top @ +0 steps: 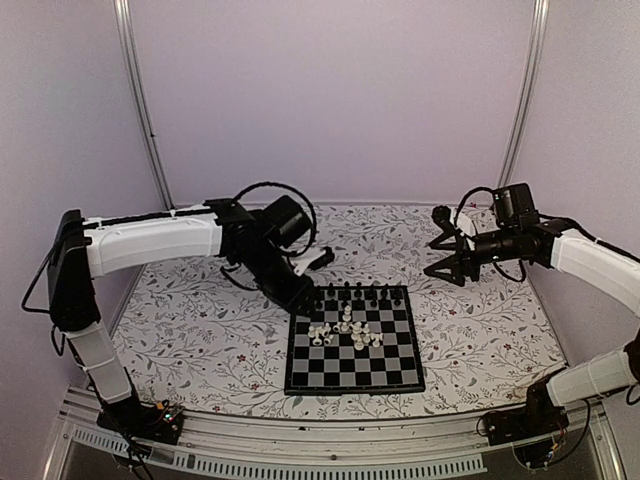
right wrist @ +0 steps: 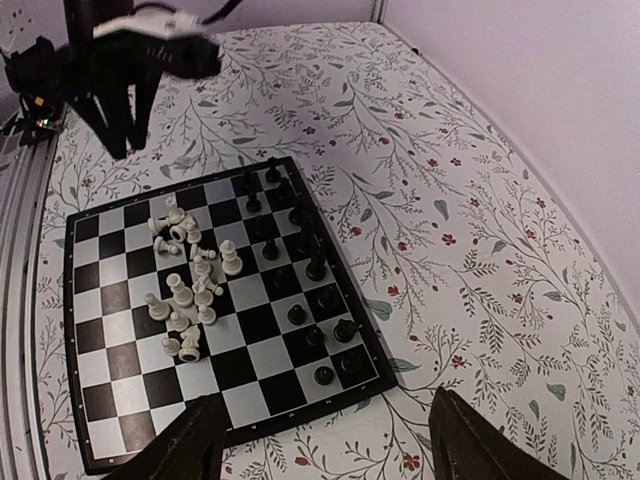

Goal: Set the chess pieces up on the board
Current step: Move the storage box to the center of the board, then pick up the chess piece from the chessboard.

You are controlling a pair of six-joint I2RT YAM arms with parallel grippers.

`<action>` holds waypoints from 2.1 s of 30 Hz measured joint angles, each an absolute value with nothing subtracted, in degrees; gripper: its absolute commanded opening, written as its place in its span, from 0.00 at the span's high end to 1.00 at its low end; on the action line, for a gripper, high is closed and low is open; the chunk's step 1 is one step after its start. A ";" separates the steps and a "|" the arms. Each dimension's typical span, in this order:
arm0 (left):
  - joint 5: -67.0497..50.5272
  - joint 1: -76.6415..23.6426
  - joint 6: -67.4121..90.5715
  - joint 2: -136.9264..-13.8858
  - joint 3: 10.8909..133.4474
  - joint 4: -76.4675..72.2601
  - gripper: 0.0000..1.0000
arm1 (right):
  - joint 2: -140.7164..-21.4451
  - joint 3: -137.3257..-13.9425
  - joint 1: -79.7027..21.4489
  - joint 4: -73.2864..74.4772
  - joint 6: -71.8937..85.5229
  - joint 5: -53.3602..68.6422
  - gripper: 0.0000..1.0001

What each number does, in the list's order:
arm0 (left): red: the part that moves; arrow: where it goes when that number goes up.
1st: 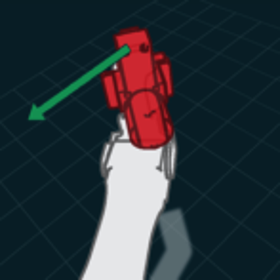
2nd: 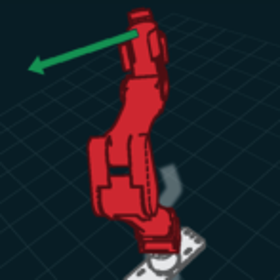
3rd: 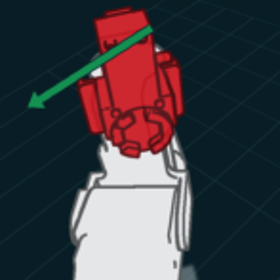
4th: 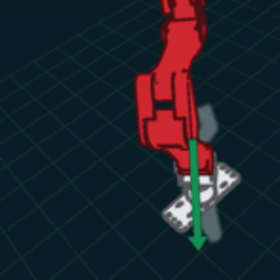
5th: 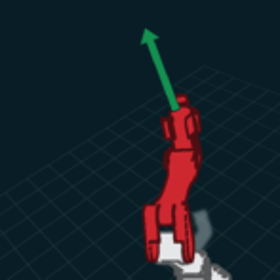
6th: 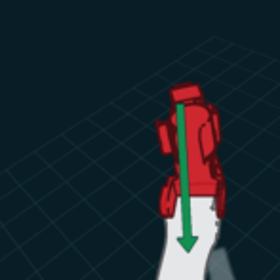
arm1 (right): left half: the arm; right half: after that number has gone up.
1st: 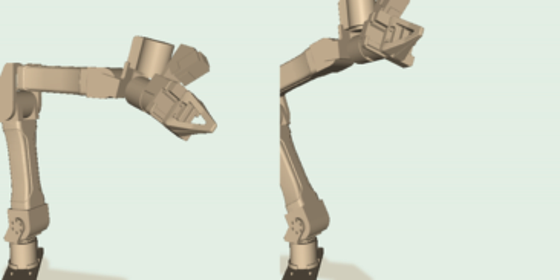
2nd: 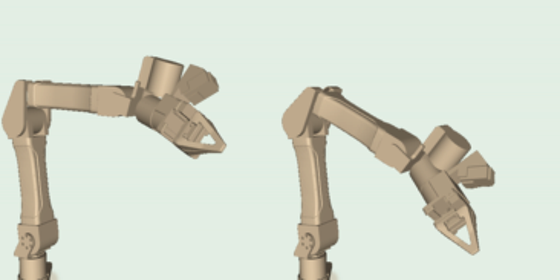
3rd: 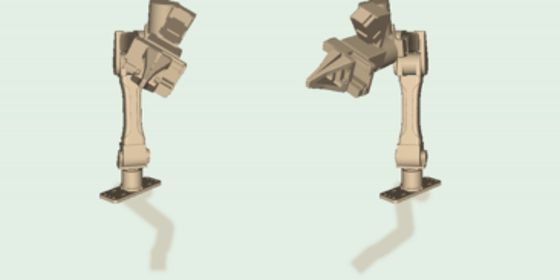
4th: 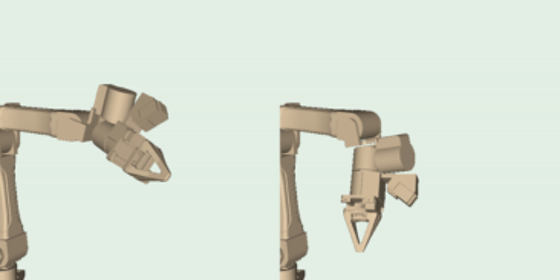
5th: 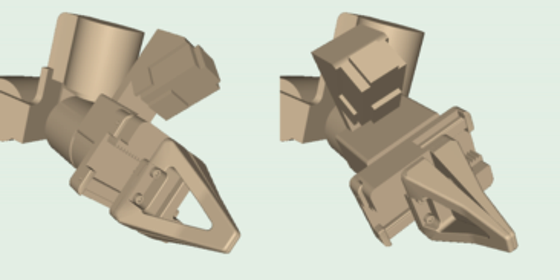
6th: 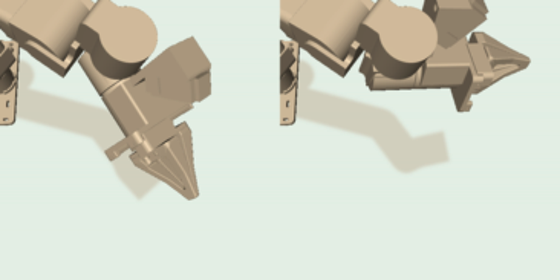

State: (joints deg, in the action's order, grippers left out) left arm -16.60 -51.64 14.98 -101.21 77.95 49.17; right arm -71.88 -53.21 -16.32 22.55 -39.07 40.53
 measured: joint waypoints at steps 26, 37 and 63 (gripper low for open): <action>-16.86 -31.88 19.64 -89.65 70.74 4.95 0.43 | -107.53 -81.67 -43.33 38.72 -41.47 21.80 0.66; -15.31 -32.18 19.11 -85.06 70.74 0.75 0.43 | -113.23 -86.04 -44.73 41.28 -41.23 19.62 0.69; -12.84 -32.18 18.48 -85.06 70.74 0.75 0.44 | -103.46 -75.55 -51.37 44.99 -46.13 19.11 0.74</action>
State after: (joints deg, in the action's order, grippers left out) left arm -12.84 -32.18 18.48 -85.06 70.74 0.75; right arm -103.46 -75.55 -51.37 44.99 -46.13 19.11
